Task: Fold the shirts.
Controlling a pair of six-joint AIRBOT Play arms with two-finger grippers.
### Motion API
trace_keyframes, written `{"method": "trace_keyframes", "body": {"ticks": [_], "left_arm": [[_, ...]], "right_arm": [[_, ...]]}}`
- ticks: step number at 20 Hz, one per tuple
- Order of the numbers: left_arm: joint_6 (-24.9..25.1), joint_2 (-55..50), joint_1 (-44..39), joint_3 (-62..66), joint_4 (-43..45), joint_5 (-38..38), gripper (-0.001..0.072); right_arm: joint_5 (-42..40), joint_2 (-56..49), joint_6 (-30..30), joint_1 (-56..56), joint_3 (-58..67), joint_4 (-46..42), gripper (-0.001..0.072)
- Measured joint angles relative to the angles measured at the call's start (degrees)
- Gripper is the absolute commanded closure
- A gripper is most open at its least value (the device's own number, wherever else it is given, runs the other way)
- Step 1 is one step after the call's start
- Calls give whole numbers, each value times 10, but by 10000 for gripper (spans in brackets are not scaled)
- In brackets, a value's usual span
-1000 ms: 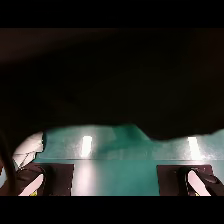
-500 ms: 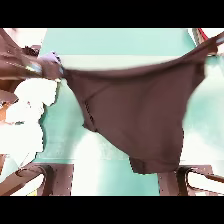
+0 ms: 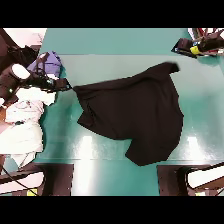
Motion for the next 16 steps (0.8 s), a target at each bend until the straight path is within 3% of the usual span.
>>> {"method": "trace_keyframes", "body": {"ticks": [3, 6, 11, 16], "left_arm": [[19, 3, 14, 37, 1, -56, 63], [52, 23, -16, 38, 3, -108, 62], [91, 51, -155, -28, 69, -139, 62], [103, 57, -299, -110, 145, -107, 62]], "right_arm": [[50, 6, 0, -16, 23, 0, 186], [90, 53, -7, -26, -34, -1, 188], [108, 161, -16, -30, -201, -1, 190], [91, 254, -19, -30, -332, 1, 190]]}}
